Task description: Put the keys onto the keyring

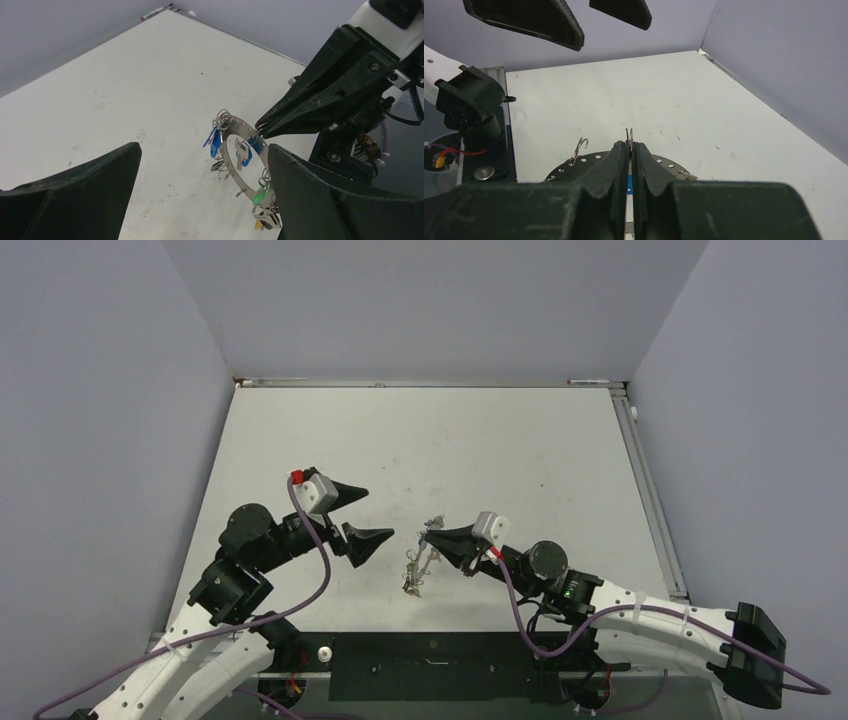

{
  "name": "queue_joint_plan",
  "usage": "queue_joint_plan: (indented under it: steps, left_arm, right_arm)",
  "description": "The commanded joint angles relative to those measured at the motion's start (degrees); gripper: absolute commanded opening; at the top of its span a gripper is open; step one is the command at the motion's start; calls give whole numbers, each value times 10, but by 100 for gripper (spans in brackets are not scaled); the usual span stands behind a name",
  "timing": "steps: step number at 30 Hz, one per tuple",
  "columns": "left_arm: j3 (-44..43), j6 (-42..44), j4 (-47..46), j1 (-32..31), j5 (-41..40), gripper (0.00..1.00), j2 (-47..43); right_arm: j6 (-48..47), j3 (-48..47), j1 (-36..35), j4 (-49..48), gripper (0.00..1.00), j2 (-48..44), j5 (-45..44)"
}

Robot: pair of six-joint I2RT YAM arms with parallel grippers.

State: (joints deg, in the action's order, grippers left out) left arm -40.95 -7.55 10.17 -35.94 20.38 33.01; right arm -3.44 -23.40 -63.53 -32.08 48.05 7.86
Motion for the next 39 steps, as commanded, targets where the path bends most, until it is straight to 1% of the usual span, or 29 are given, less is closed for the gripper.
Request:
queue_joint_plan:
  steps: [1,3,7,8,9,11,12,15,16,17,21,23,32,39]
  left_arm:
    - [-9,38,-66,2,81,97,-9]
    - [1,44,-90,3,94,91,-10]
    - [31,28,-151,14,150,86,-12]
    - [42,16,-171,16,157,82,-13]
    - [54,11,-184,18,166,75,-14]
    - [70,1,-200,21,171,57,-15]
    - [76,-2,-204,22,173,53,-16]
    - [86,-1,-205,23,181,51,-23]
    - [89,2,-205,23,188,48,-25]
    - [93,1,-210,23,195,46,-27]
    - [105,-21,-238,23,241,38,-22]
    - [109,-33,-252,23,265,37,-16]
    - [126,-74,-298,17,314,33,-3]
    - [133,-98,-327,6,322,31,24]
  right_arm:
    - [3,-5,2,-58,5,-25,-3]
    - [3,-15,5,-34,5,-27,8]
    - [10,-24,10,-9,5,-39,41]
    - [14,-23,11,-12,5,-43,56]
    - [18,-23,12,-13,5,-47,71]
    - [24,-24,13,-17,5,-50,98]
    - [27,-26,13,-17,5,-50,112]
    - [30,-36,15,-11,5,-47,136]
    - [30,-37,16,-11,5,-46,144]
    - [32,-39,16,-13,5,-45,152]
    - [34,-47,19,-19,5,-32,181]
    - [45,-50,20,-28,5,-27,191]
    - [56,-57,20,-53,5,-14,196]
    - [58,-60,21,-65,5,-4,203]
